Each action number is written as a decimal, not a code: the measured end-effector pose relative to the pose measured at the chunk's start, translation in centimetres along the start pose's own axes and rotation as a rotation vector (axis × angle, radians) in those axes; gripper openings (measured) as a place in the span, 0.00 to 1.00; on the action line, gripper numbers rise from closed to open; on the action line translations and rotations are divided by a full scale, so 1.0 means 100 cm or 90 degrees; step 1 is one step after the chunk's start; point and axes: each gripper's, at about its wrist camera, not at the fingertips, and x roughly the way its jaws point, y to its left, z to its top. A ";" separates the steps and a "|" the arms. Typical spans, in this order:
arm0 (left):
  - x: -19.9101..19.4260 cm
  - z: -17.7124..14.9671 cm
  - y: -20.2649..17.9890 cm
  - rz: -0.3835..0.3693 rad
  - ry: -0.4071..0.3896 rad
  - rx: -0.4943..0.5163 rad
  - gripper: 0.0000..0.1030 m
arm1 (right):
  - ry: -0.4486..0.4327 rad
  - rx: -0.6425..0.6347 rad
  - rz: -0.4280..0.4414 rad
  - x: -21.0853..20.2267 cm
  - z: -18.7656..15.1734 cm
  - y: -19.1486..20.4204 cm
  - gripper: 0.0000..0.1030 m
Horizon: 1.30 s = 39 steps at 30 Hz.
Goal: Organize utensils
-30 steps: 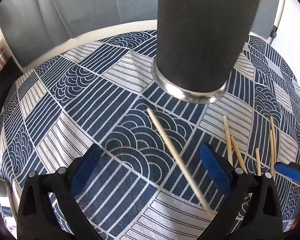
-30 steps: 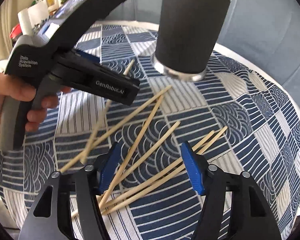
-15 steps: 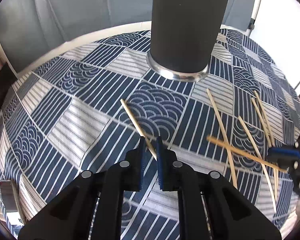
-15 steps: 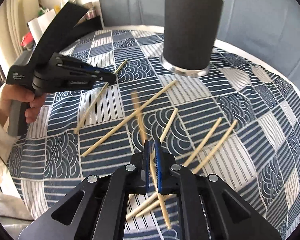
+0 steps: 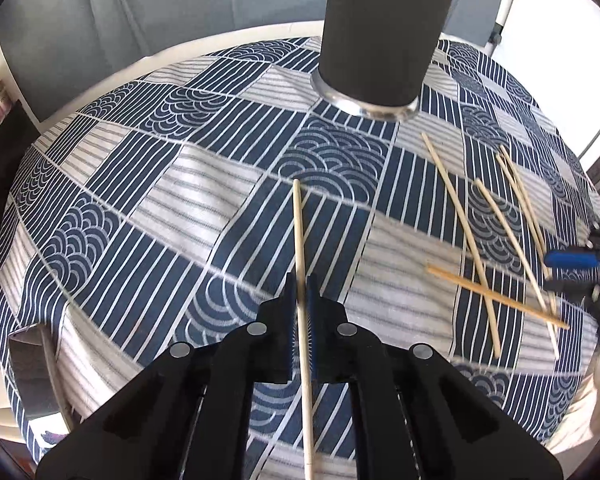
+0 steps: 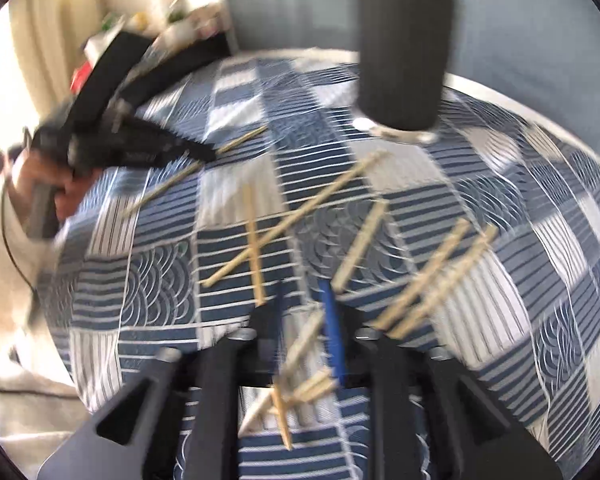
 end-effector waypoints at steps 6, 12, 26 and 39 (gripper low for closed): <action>-0.004 -0.011 0.004 0.064 -0.017 0.025 0.63 | 0.050 -0.096 -0.048 0.024 0.005 0.030 0.37; 0.002 -0.016 0.022 0.047 -0.022 -0.001 0.95 | 0.032 -0.039 -0.023 0.028 0.005 0.014 0.58; 0.004 -0.022 0.024 0.031 -0.080 0.016 0.96 | -0.030 -0.023 -0.018 0.036 -0.007 -0.004 0.94; 0.004 -0.022 0.023 0.031 -0.079 0.015 0.96 | -0.029 -0.021 -0.019 0.036 -0.006 -0.004 0.94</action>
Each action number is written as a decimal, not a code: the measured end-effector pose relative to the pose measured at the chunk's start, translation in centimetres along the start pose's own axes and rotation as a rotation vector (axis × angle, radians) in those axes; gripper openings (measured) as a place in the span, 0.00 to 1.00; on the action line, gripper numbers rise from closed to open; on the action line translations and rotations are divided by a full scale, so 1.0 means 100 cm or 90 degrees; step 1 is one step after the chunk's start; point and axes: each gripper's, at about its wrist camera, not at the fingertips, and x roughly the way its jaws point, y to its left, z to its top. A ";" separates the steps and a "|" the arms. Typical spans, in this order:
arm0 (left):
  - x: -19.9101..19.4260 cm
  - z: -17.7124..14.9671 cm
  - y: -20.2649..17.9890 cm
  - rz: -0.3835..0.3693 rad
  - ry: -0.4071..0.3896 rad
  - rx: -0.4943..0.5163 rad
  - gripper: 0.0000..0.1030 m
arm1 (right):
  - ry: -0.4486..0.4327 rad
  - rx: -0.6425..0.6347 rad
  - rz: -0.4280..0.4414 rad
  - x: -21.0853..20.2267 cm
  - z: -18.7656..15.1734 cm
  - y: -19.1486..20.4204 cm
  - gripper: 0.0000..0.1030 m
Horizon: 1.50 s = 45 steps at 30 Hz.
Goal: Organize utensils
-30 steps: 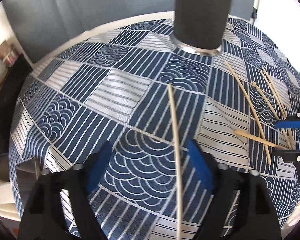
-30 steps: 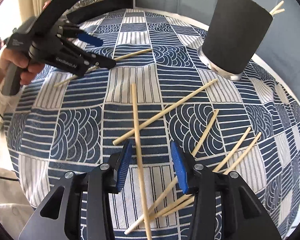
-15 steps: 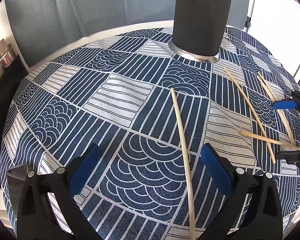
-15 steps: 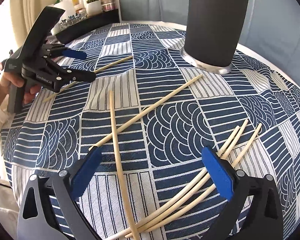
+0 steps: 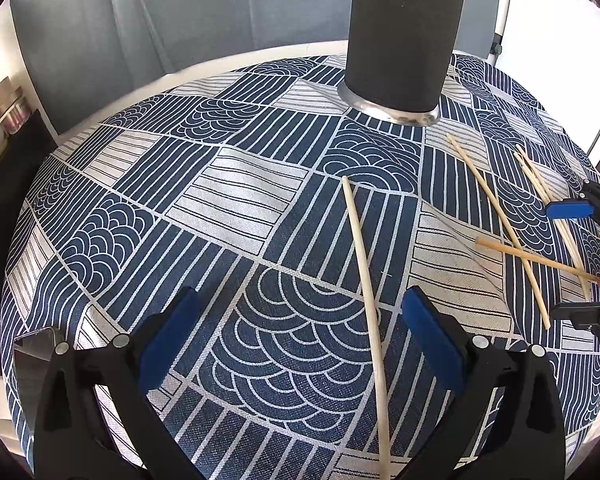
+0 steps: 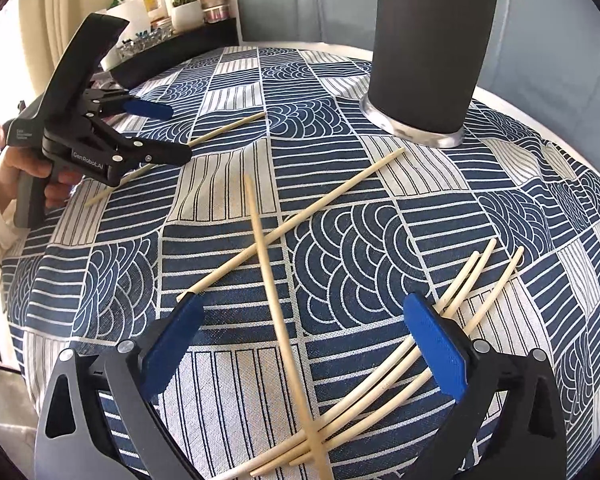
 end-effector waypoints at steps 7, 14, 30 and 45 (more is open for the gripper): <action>-0.008 -0.002 0.001 -0.014 -0.022 0.015 0.63 | 0.013 -0.031 0.016 -0.003 0.000 0.004 0.89; -0.021 -0.011 -0.008 -0.046 -0.022 0.068 0.06 | 0.019 -0.027 0.047 -0.016 0.000 -0.017 0.05; -0.060 -0.014 -0.001 -0.033 -0.090 0.016 0.04 | -0.190 0.139 0.107 -0.078 -0.009 -0.046 0.05; -0.120 0.096 -0.011 -0.103 -0.273 -0.002 0.04 | -0.434 0.226 0.138 -0.173 0.066 -0.099 0.05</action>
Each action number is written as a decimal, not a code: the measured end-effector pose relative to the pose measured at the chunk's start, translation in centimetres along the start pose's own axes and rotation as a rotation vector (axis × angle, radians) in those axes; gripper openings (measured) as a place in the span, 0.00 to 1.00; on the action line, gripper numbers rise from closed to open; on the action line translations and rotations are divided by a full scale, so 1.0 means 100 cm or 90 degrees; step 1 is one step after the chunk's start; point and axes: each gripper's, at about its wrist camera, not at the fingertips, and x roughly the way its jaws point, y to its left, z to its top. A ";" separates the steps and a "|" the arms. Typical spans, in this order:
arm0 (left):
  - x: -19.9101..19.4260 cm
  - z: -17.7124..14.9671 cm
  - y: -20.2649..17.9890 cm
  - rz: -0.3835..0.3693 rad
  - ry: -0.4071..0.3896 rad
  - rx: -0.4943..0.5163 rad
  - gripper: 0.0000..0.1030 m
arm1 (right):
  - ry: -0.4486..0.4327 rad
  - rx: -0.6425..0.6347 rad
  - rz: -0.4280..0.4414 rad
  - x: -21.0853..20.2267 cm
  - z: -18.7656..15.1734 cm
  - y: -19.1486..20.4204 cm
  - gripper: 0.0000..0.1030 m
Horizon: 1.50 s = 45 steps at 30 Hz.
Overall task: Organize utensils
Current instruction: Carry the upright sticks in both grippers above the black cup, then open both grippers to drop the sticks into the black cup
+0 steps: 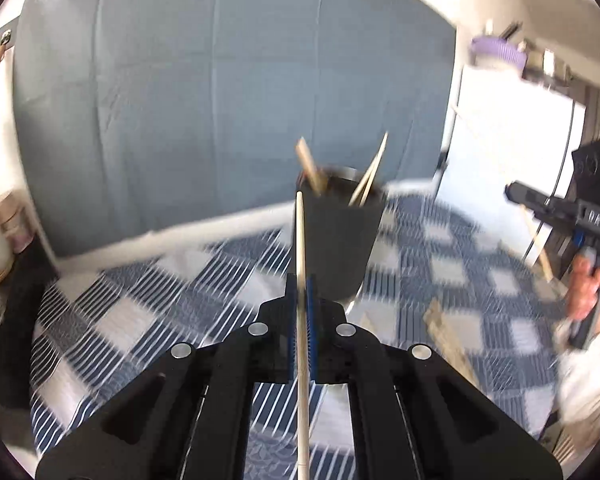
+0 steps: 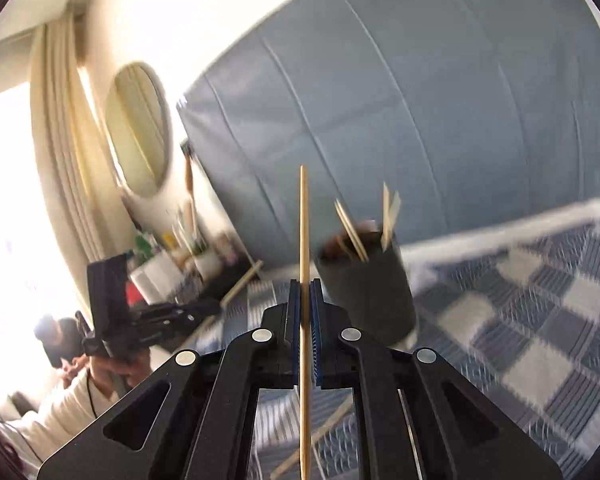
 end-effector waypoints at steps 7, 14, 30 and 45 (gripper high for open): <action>0.024 0.055 -0.003 -0.065 -0.085 -0.013 0.04 | -0.030 -0.025 -0.009 0.049 0.033 0.001 0.05; 0.061 0.086 0.001 -0.099 -0.137 -0.029 0.04 | -0.059 -0.021 -0.007 0.091 0.052 -0.012 0.05; 0.127 0.072 0.035 -0.229 -0.385 -0.197 0.04 | -0.304 -0.029 0.075 0.139 0.034 -0.052 0.05; 0.134 0.058 0.027 -0.203 -0.446 -0.191 0.05 | -0.263 -0.103 0.023 0.156 0.025 -0.043 0.05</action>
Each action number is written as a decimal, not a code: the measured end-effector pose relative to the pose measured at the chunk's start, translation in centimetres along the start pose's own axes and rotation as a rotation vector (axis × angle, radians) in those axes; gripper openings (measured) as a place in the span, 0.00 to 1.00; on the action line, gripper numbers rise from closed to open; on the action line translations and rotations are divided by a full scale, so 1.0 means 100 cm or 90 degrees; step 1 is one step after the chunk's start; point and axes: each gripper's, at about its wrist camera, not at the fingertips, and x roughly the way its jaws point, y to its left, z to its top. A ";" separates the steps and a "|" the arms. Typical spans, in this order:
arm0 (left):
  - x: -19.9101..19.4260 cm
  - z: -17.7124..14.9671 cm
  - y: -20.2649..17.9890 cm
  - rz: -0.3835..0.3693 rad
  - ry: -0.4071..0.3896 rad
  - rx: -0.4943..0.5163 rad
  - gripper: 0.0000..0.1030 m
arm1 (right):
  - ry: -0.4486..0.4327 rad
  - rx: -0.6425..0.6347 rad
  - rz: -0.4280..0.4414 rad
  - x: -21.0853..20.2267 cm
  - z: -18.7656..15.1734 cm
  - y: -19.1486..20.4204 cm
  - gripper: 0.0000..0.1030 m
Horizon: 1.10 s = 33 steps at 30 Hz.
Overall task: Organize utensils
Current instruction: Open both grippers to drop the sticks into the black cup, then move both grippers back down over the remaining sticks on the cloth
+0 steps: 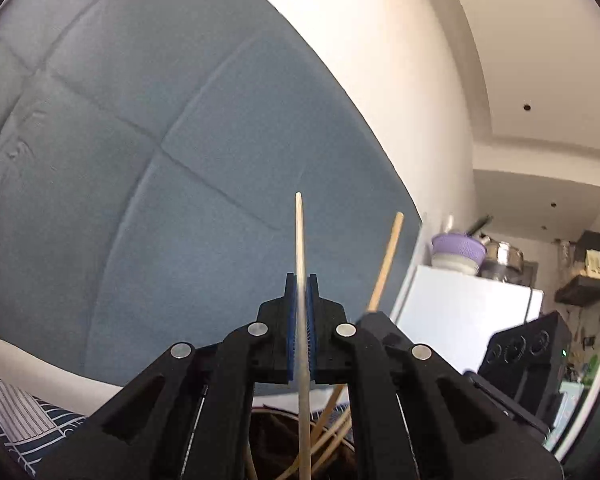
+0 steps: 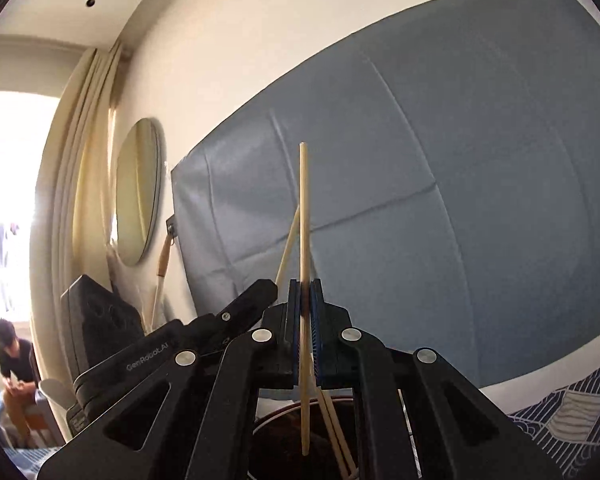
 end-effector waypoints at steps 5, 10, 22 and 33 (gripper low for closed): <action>-0.009 -0.003 0.001 0.052 -0.059 -0.002 0.04 | 0.013 -0.004 -0.001 0.002 -0.003 0.000 0.05; -0.005 -0.015 -0.003 0.081 -0.061 0.005 0.04 | 0.027 -0.007 -0.005 0.005 -0.003 -0.001 0.05; -0.005 -0.017 -0.016 0.084 -0.055 0.061 0.49 | 0.003 0.000 -0.031 -0.005 0.010 -0.008 0.15; -0.004 -0.010 -0.019 0.087 -0.034 0.086 0.95 | -0.072 0.052 -0.129 -0.030 0.030 -0.023 0.91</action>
